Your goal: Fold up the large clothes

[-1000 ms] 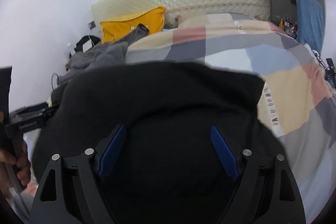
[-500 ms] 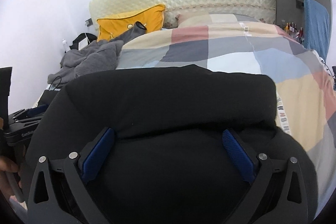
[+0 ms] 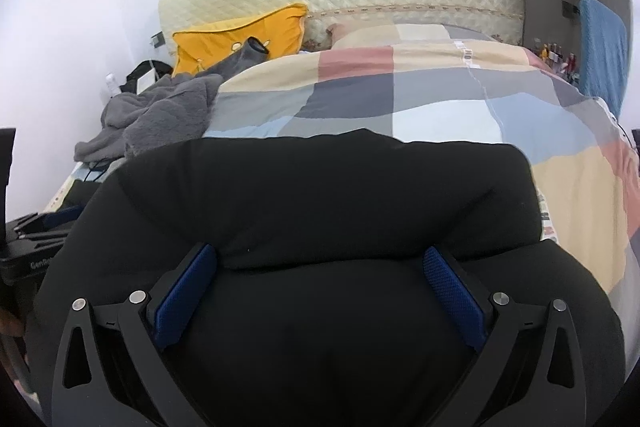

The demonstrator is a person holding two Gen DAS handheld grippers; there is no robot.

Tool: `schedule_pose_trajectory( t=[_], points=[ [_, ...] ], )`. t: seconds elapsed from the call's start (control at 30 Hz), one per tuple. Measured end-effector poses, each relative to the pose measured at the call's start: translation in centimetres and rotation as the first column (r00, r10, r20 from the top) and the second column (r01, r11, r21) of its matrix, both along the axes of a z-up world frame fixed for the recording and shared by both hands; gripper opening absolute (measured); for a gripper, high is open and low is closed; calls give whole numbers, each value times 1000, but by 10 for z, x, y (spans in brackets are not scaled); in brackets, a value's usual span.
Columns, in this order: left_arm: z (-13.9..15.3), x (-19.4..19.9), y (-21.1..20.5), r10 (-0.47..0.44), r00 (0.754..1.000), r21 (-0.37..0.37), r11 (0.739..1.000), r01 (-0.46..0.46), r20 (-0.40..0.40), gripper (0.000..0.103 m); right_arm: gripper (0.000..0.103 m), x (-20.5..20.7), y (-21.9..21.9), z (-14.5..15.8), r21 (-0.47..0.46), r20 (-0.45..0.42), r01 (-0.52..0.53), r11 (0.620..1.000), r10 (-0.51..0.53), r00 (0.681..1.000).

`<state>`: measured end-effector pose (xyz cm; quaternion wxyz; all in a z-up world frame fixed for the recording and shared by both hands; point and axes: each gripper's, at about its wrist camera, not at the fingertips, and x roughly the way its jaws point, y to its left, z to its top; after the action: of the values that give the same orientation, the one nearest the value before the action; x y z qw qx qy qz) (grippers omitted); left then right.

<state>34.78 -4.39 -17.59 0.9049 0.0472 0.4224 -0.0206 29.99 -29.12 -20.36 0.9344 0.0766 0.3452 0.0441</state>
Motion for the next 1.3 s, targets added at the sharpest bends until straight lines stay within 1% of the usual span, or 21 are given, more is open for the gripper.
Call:
schedule_pose_trajectory(
  t=[0.07,0.13,0.17,0.23,0.27,0.33,0.37,0.4,0.5,0.6,0.67,0.73,0.8,0.83,0.93,0.97,1.03,1.1,1.17,1.23,1.3],
  points=[
    [6,-4,-1,-9,1000,6,1000,9,3,78,103,-5,-3,14,44,40,10,999,-12,999],
    [17,-10,-2,-38,999,-24,999,38,24,78,103,-11,-5,34,93,104,19,995,-29,994],
    [23,-13,-2,-47,998,-47,998,48,29,78,103,-11,-4,42,102,121,26,994,-38,992],
    [34,-17,-6,-70,996,-83,994,74,51,78,103,-5,7,51,91,123,-10,996,-1,992],
    [40,-19,-10,-82,994,-77,993,88,78,78,103,1,14,49,73,109,-32,997,23,994],
    [42,-19,-18,-86,990,-20,996,89,113,80,103,13,28,38,24,71,-61,998,59,996],
    [39,-16,-22,-84,990,7,996,84,111,80,103,17,31,32,10,50,-62,998,62,997],
    [33,-11,-24,-76,993,16,997,75,88,80,103,23,33,23,-4,20,-55,998,55,998],
    [22,-2,-20,-62,997,-6,998,63,54,80,103,24,32,10,-12,8,-67,998,67,998],
    [9,5,-19,-52,998,8,999,52,31,80,103,28,36,2,-60,-7,-87,994,86,996],
    [2,4,-22,-41,999,25,999,40,30,81,103,30,35,-6,-56,-14,-87,995,86,996],
    [-3,2,-27,-45,998,64,997,42,42,81,103,34,32,-12,-35,-29,-93,995,92,995],
    [-6,3,-33,-70,997,106,992,67,22,81,103,32,30,-12,-30,-33,-94,995,93,995],
    [-6,3,-33,-76,997,105,992,73,16,81,103,30,29,-12,-31,-33,-94,995,93,995],
    [-2,0,-24,-78,997,60,995,77,10,81,103,20,29,-5,-48,-39,-109,993,107,993],
    [0,-2,-21,-82,997,58,995,81,13,81,103,18,29,-2,-52,-36,-110,993,108,993],
    [7,-7,-15,-78,996,81,994,75,35,81,103,12,26,7,-77,-14,-104,992,103,995],
    [13,-14,-9,-42,996,120,992,31,82,81,103,2,21,15,-109,8,-103,989,105,994],
    [19,-24,-2,-33,990,153,988,12,134,81,103,-5,13,17,-123,14,-89,988,92,996],
    [21,-28,6,-19,988,169,986,-7,151,81,103,-11,4,16,-132,11,-71,989,73,997],
    [22,-27,16,0,989,164,986,-25,149,82,103,-14,-5,12,-132,1,-55,990,55,998]
  ],
)
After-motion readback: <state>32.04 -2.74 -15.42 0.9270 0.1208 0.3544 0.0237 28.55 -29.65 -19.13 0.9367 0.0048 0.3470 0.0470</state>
